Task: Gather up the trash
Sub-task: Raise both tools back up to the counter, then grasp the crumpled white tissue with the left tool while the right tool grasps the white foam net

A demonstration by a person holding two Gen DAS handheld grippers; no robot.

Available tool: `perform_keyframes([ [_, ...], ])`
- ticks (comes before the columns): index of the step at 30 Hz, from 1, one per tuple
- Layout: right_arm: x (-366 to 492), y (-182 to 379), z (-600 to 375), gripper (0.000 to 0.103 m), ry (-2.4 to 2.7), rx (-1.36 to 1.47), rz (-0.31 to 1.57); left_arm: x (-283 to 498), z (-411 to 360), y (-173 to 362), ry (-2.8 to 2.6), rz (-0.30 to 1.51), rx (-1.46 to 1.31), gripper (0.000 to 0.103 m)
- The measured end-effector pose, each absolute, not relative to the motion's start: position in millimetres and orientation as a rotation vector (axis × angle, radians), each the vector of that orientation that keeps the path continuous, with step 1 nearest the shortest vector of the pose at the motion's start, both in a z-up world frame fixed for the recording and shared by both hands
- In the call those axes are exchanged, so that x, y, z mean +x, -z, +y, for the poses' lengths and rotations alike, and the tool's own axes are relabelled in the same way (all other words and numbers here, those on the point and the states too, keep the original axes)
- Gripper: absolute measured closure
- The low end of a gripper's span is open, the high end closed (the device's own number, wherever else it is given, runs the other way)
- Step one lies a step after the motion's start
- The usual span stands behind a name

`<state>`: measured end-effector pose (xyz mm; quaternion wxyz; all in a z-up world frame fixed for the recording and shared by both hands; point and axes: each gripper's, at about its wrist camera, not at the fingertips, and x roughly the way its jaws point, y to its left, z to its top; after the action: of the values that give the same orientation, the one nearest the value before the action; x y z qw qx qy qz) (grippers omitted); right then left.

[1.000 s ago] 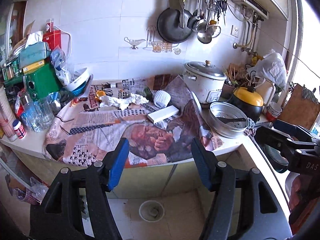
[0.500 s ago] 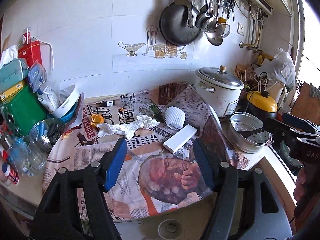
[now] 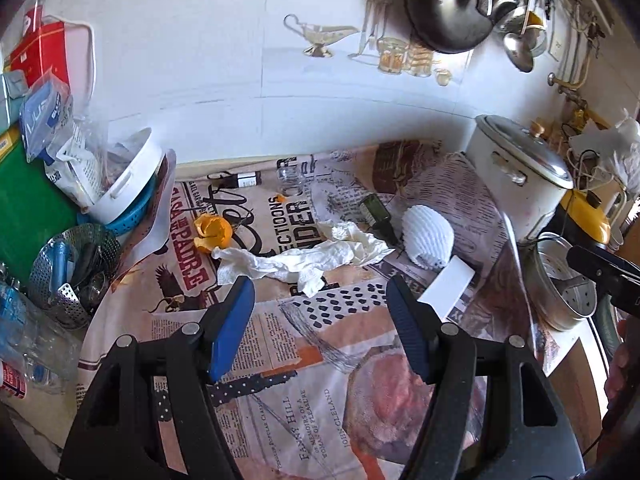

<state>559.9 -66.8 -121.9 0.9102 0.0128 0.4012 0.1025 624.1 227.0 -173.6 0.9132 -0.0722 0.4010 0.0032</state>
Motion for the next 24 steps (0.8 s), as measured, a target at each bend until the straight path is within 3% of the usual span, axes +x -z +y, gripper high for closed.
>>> perform_keyframes([
  [7,630.5,161.9,-60.6,0.015,-0.358,-0.011,0.958,674.9,257.2,230.2,-0.147,0.910,-0.289,0.036],
  [21,715.7,233.5,-58.2,0.020,-0.441,0.000,1.139,768.9,267.1,307.7,-0.171,0.956,-0.310,0.036],
  [24,723.5,244.1,-61.5,0.023,-0.430,0.036,1.170,776.3,256.1,314.7,-0.128,0.984,-0.298,0.040],
])
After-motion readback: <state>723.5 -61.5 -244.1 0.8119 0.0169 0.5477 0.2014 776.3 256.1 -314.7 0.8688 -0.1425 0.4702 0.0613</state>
